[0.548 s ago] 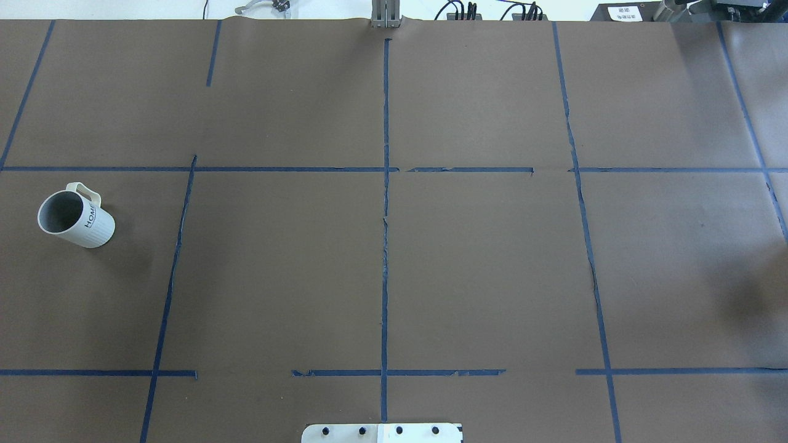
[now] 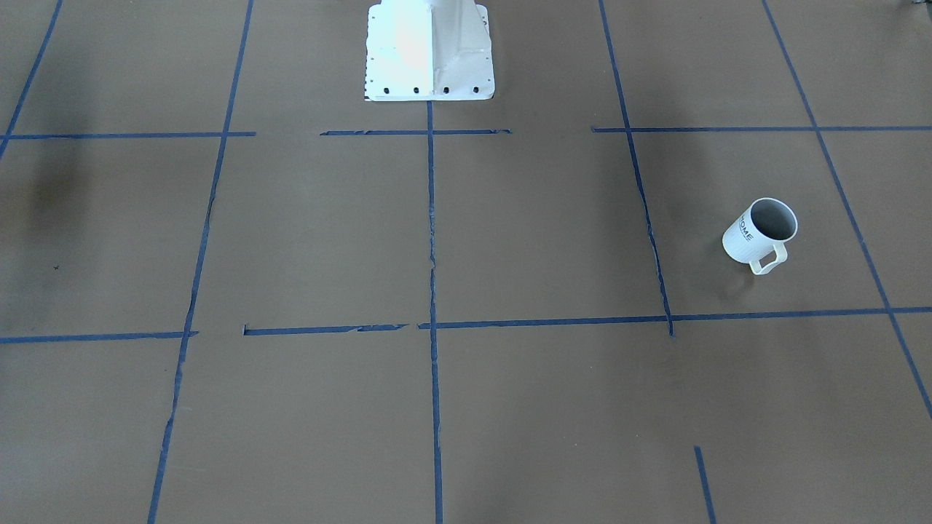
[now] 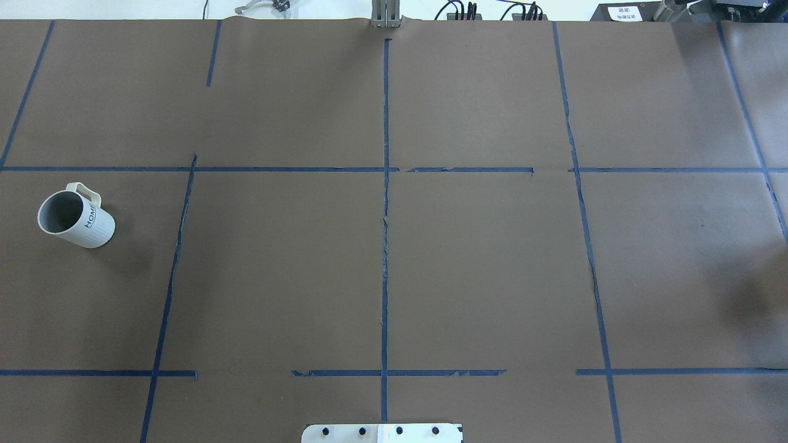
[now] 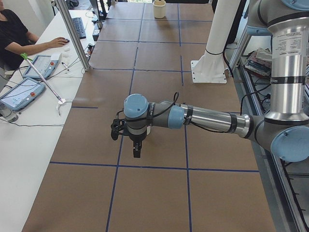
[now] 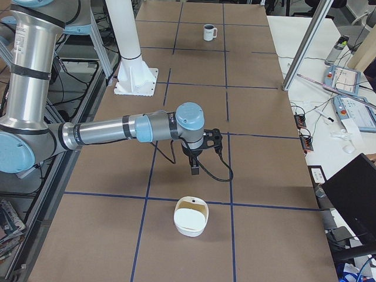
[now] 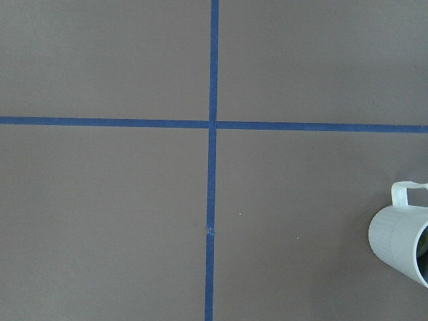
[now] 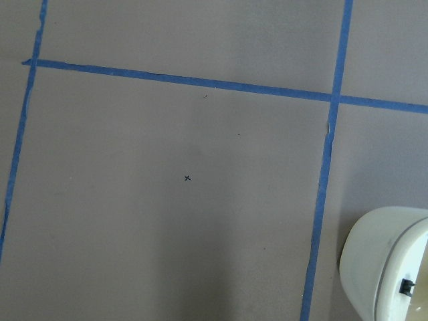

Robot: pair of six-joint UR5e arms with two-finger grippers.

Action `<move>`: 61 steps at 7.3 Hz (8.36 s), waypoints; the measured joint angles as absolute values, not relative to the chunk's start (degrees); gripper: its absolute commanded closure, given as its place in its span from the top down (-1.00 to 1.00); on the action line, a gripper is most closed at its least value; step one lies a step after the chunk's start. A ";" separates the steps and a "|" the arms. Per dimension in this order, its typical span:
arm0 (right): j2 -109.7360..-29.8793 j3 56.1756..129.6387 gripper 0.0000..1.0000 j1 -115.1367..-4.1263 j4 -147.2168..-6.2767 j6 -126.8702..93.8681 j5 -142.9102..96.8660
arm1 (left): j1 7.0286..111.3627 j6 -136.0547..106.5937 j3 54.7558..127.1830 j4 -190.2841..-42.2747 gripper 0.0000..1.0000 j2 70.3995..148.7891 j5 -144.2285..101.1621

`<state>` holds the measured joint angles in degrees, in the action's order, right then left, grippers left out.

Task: Left arm hands cup to right arm to dump lemon

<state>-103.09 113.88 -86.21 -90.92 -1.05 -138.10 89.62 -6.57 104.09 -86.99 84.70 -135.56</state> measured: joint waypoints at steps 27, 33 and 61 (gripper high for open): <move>-102.70 113.79 1.00 -80.25 -83.43 -1.93 -139.50 | 61.28 -34.66 100.53 -105.81 1.00 87.69 -128.94; -102.59 113.55 1.00 -78.48 -82.90 -1.95 -139.39 | 56.89 -39.99 93.98 -107.62 -1.00 92.36 -128.89; -70.93 108.56 1.00 -7.56 -54.35 -47.57 -41.58 | 35.44 -85.47 83.68 -83.57 -1.00 149.00 -127.78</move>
<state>-70.93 108.56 -7.56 -54.35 -47.57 -41.58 35.44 -85.47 83.68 -83.57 149.00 -127.78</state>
